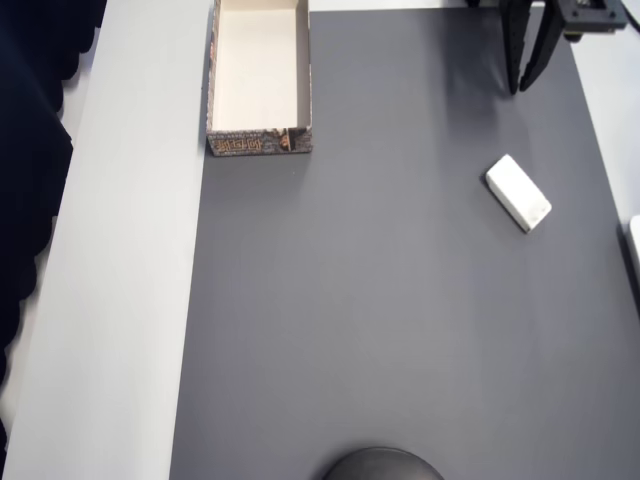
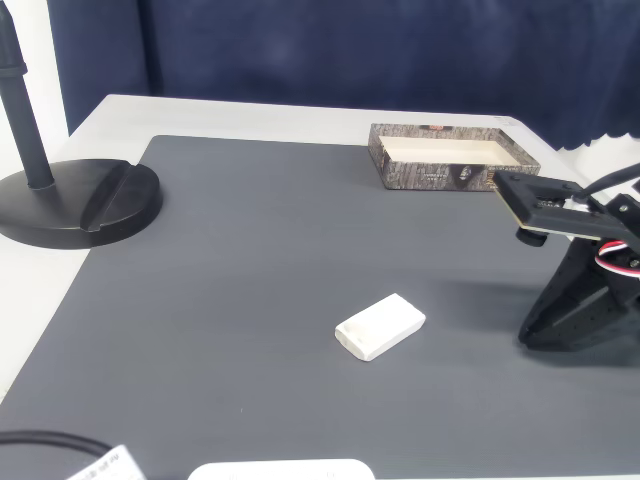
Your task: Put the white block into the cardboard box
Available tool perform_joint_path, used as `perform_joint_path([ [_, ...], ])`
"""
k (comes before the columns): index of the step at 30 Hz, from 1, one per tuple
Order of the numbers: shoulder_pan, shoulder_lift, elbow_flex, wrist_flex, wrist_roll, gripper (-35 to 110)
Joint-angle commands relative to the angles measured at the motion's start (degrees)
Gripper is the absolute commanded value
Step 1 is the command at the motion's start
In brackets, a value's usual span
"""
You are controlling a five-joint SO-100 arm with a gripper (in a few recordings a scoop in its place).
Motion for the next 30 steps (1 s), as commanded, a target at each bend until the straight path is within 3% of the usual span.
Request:
perform_joint_path([
  [1, -0.4, 2.0, 1.1, 0.4, -0.5, -2],
  [30, -2.6, 2.0, 1.1, 0.4, -1.8, -2],
])
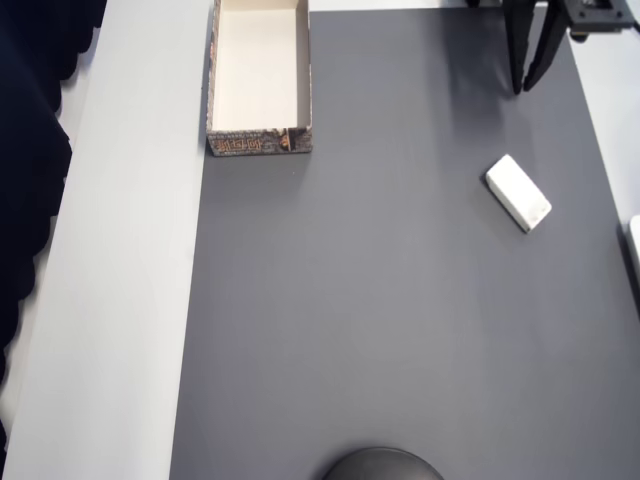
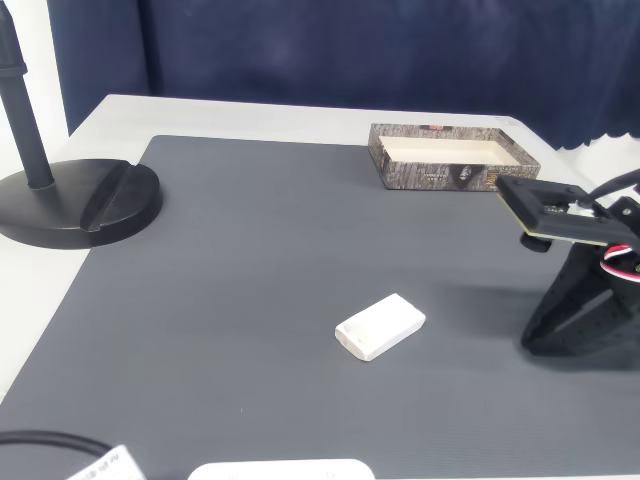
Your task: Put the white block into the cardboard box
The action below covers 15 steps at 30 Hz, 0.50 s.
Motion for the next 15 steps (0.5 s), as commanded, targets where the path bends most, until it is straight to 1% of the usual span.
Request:
perform_joint_path([
  [1, -0.9, 2.0, 1.1, 0.4, -1.4, -2],
  [5, -1.8, 0.7, -1.0, -0.4, -3.0, -2],
  [10, -1.8, -13.3, -10.2, -1.8, -2.7, -2],
  [15, -1.8, -25.1, -15.9, -4.0, -2.6, -2],
])
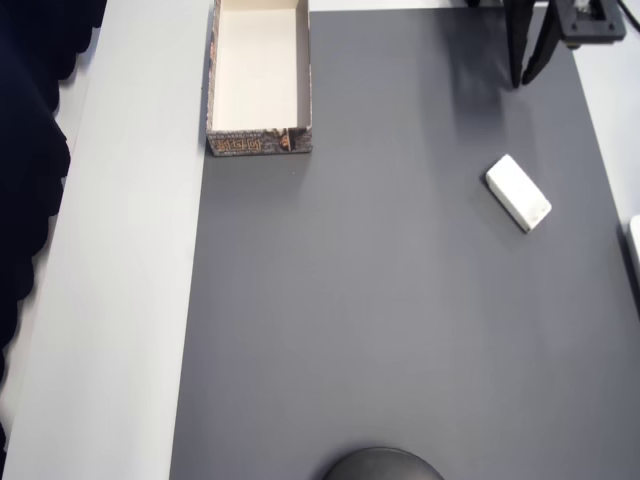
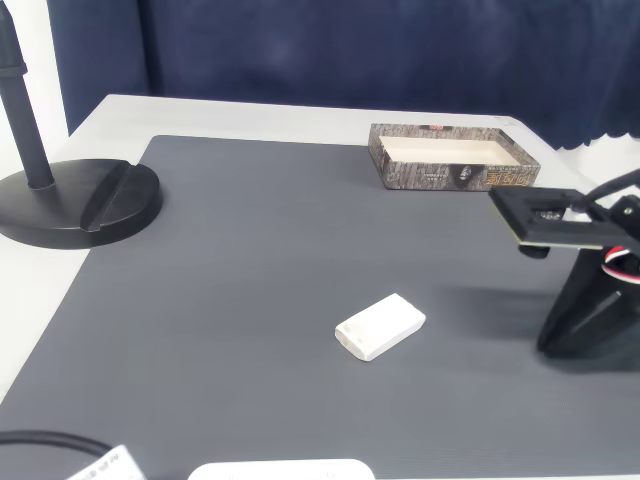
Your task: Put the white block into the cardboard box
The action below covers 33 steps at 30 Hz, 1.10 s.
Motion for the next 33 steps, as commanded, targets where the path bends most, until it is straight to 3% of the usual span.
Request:
perform_joint_path([
  [1, -0.2, -9.9, -10.0, -1.9, 0.4, -2],
  [7, 3.7, -23.7, -23.4, -1.6, 7.3, -2],
  [12, 6.6, -35.9, -35.2, 3.1, 8.1, -2],
  [33, 7.6, -72.4, -64.6, 3.2, 15.6, -2],
])
